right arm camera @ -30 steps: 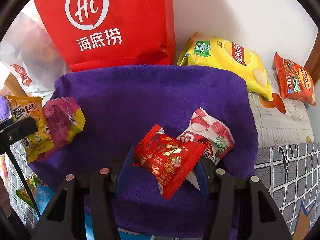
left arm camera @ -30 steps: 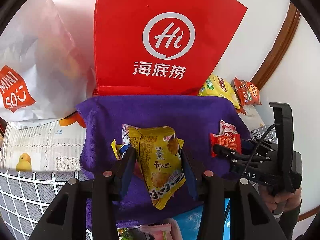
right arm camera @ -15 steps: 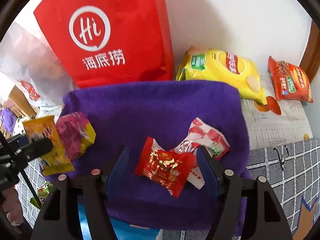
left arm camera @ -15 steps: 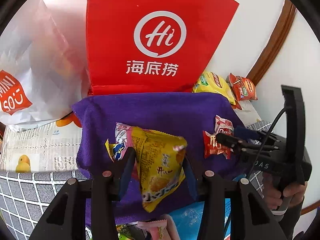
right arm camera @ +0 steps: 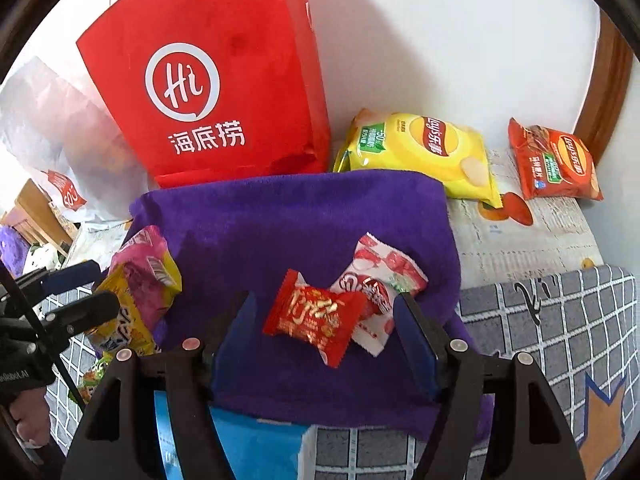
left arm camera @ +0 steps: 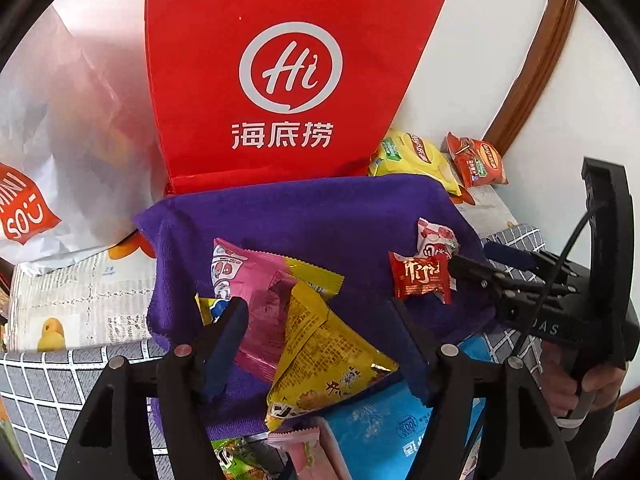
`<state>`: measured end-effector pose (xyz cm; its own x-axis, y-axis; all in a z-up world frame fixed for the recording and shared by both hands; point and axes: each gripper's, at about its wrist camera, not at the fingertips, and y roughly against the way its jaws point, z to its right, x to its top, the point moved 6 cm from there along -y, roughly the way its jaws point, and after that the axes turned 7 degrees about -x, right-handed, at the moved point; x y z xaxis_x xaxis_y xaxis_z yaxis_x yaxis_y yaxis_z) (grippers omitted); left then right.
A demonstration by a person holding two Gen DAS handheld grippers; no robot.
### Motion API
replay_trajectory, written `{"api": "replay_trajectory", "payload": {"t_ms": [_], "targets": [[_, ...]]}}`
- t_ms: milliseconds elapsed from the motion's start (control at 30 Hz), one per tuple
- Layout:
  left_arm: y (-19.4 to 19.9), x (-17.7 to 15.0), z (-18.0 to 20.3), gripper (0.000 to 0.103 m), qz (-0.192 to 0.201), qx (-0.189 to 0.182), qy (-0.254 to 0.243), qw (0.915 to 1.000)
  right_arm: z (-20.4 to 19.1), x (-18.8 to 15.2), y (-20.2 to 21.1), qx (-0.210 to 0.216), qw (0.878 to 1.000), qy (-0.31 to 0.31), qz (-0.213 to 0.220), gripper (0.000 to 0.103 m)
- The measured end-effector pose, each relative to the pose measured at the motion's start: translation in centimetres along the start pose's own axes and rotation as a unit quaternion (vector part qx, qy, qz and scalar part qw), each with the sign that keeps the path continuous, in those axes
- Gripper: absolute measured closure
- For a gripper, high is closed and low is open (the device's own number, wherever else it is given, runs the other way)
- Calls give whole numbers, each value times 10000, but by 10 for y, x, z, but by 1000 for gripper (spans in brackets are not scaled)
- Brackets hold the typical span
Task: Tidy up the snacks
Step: 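Lower and open right tool on the towel while left tool releases the yellow bag, then move both open tools back down toward the snack pile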
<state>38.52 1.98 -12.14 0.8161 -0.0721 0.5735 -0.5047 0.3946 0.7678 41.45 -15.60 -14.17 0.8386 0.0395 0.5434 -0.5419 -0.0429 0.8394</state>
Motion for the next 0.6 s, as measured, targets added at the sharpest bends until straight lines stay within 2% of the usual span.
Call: {"api": "replay_trajectory", "payload": {"t_ms": [233,600], "targets": [[14,4,3,25,125,3,33,9999,5,-14,16,-16,10000,-85,6,33],[45,7,26,24,393,-195,-169,9989,10,-34,51,-222,9995,-160,134,33]]}}
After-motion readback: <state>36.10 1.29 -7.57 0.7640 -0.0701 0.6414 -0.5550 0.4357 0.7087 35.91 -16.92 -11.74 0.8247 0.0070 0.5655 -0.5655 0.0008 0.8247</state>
